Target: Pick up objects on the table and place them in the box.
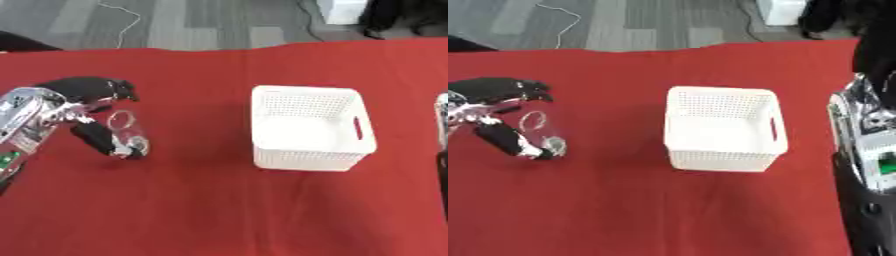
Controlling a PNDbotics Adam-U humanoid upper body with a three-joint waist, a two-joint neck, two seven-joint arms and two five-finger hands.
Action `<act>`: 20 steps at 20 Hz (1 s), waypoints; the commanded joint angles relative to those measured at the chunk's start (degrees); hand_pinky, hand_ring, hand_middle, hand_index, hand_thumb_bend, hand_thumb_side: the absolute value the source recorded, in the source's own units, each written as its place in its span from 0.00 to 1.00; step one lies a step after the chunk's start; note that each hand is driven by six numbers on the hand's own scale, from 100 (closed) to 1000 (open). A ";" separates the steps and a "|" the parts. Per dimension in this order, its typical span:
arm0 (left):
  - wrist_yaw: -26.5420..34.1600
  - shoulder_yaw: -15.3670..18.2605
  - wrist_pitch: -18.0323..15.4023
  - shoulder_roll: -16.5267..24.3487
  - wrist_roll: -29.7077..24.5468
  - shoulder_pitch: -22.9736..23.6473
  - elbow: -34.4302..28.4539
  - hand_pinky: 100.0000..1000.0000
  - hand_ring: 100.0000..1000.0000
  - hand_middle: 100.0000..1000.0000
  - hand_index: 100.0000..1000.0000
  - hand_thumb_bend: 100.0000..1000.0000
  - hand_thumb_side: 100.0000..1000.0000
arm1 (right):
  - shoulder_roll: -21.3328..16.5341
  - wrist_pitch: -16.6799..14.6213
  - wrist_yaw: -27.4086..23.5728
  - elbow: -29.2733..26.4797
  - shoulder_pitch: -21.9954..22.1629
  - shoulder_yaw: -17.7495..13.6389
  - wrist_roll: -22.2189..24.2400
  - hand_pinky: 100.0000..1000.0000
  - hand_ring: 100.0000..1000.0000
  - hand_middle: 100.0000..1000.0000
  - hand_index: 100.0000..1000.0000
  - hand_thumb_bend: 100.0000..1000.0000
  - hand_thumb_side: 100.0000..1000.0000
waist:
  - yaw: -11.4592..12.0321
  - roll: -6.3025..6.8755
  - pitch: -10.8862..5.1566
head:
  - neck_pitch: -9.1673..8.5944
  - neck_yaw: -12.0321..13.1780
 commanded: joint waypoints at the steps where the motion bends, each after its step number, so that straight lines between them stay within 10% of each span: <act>1: 1.64 0.36 0.60 0.50 2.03 -0.73 1.21 1.00 0.98 0.98 0.95 0.54 0.56 | -0.37 -0.01 -0.19 -0.74 -1.01 -0.13 0.24 0.26 0.26 0.25 0.47 0.00 0.98 | -0.14 0.06 -0.52 | -0.04 0.73; 20: 4.72 0.38 5.63 -0.48 -0.25 -0.91 4.97 0.94 0.91 0.96 0.95 0.50 0.56 | 0.01 -0.01 -0.44 -0.74 -1.61 0.02 0.23 0.26 0.26 0.26 0.47 0.00 0.98 | -0.76 0.32 -0.54 | -0.04 0.75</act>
